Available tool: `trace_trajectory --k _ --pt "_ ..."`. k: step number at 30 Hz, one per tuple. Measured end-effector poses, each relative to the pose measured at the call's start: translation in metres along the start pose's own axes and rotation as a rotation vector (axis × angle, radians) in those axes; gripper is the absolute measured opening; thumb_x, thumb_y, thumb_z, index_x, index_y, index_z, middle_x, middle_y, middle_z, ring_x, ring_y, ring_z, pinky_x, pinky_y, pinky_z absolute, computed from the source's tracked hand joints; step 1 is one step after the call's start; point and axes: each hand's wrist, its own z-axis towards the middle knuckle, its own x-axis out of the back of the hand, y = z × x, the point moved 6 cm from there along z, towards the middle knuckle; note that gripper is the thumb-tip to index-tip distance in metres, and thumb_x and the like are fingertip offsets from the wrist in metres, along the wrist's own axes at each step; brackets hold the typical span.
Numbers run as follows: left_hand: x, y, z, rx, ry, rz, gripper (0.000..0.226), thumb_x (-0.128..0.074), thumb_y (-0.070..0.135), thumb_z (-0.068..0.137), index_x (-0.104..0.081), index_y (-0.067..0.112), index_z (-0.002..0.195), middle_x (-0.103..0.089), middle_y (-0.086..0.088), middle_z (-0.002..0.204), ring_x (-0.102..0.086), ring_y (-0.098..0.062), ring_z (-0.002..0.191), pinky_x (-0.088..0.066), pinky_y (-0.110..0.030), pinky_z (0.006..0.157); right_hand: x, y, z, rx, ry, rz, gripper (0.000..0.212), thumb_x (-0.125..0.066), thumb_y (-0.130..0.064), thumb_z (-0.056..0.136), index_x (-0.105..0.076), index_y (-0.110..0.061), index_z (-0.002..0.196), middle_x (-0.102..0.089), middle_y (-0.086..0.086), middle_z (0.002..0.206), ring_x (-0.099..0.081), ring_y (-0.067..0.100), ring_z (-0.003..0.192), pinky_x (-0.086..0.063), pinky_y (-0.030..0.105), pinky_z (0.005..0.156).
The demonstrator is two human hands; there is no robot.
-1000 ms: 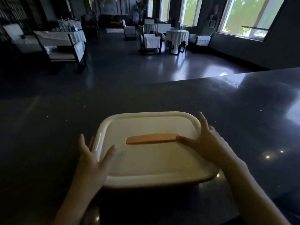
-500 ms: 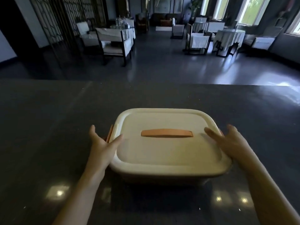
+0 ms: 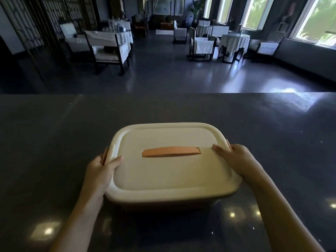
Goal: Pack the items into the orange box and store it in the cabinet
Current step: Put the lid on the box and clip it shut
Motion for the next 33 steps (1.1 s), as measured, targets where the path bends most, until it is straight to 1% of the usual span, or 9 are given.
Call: trace_trajectory --k 3,11,14,16,19,24,27,29,33 --pt "0.000 0.007 -0.003 -0.151 0.034 0.114 0.052 -0.062 0.031 0.083 -0.045 0.021 0.131 -0.058 0.000 0.106 -0.056 -0.019 0.091 -0.044 -0.034 0.072 0.001 -0.004 0.001 0.013 0.035 -0.074 0.042 -0.059 -0.050 0.082 -0.058 -0.010 0.096 -0.060 0.003 0.081 -0.053 0.013 0.068 -0.034 0.026 0.050" --pt "-0.002 0.032 -0.021 -0.443 0.116 0.347 0.041 -0.058 0.020 0.087 -0.051 0.012 0.127 -0.060 0.001 0.101 -0.049 0.000 0.070 -0.037 -0.016 0.064 -0.002 -0.023 -0.007 0.079 0.104 -0.353 0.040 -0.050 -0.046 0.090 -0.054 -0.007 0.098 -0.057 0.009 0.083 -0.056 0.029 0.074 -0.043 0.035 0.060" --pt "-0.005 0.043 -0.029 -0.517 0.158 0.475 0.042 -0.056 0.016 0.088 -0.049 0.009 0.129 -0.062 -0.010 0.116 -0.060 -0.018 0.098 -0.041 -0.025 0.080 -0.003 -0.023 -0.007 0.077 0.102 -0.368 0.040 -0.048 -0.047 0.090 -0.052 -0.008 0.099 -0.055 0.008 0.082 -0.056 0.029 0.075 -0.042 0.035 0.061" --pt "-0.006 0.043 -0.029 -0.497 0.146 0.494 0.047 -0.056 0.018 0.088 -0.043 0.011 0.133 -0.058 -0.011 0.122 -0.056 -0.023 0.108 -0.041 -0.029 0.082 -0.003 -0.020 -0.005 0.062 0.093 -0.361 0.042 -0.048 -0.048 0.090 -0.052 -0.008 0.101 -0.054 0.006 0.080 -0.056 0.027 0.074 -0.042 0.035 0.060" --pt "-0.006 0.035 -0.020 -0.375 0.050 0.413 0.064 -0.058 0.024 0.087 -0.026 0.021 0.142 -0.041 -0.007 0.141 -0.044 -0.025 0.124 -0.039 -0.040 0.096 0.002 -0.016 0.000 0.052 0.075 -0.307 0.049 -0.054 -0.051 0.085 -0.051 -0.009 0.110 -0.053 0.005 0.087 -0.051 0.024 0.075 -0.037 0.033 0.056" --pt "-0.008 0.024 -0.001 -0.089 -0.160 0.195 0.083 -0.066 0.035 0.079 -0.015 0.034 0.144 -0.031 -0.004 0.147 -0.036 -0.029 0.128 -0.033 -0.049 0.100 -0.005 -0.011 0.004 -0.005 -0.025 -0.189 0.078 -0.057 -0.063 0.074 -0.036 -0.014 0.130 -0.054 0.009 0.109 -0.045 0.019 0.079 -0.032 0.031 0.055" --pt "-0.013 0.026 -0.002 -0.117 -0.180 0.271 0.087 -0.064 0.045 0.078 -0.010 0.033 0.145 -0.029 -0.002 0.149 -0.034 -0.028 0.130 -0.031 -0.048 0.101 -0.013 -0.012 0.002 -0.016 -0.022 -0.227 0.087 -0.051 -0.073 0.070 -0.028 -0.016 0.132 -0.053 0.010 0.107 -0.048 0.024 0.082 -0.039 0.035 0.065" --pt "-0.015 0.026 -0.002 -0.143 -0.179 0.362 0.093 -0.060 0.054 0.076 -0.004 0.031 0.146 -0.026 -0.002 0.151 -0.034 -0.028 0.131 -0.031 -0.047 0.102 -0.014 -0.015 -0.001 0.017 -0.008 -0.302 0.090 -0.043 -0.078 0.069 -0.024 -0.017 0.132 -0.051 0.006 0.099 -0.050 0.023 0.079 -0.040 0.035 0.062" --pt "-0.014 0.021 0.002 -0.134 -0.178 0.529 0.100 -0.053 0.067 0.072 0.004 0.030 0.145 -0.031 -0.009 0.148 -0.038 -0.032 0.127 -0.034 -0.046 0.099 -0.014 -0.019 -0.008 0.073 0.015 -0.437 0.091 -0.029 -0.081 0.072 -0.010 -0.025 0.141 -0.055 0.012 0.114 -0.054 0.028 0.085 -0.037 0.036 0.062"
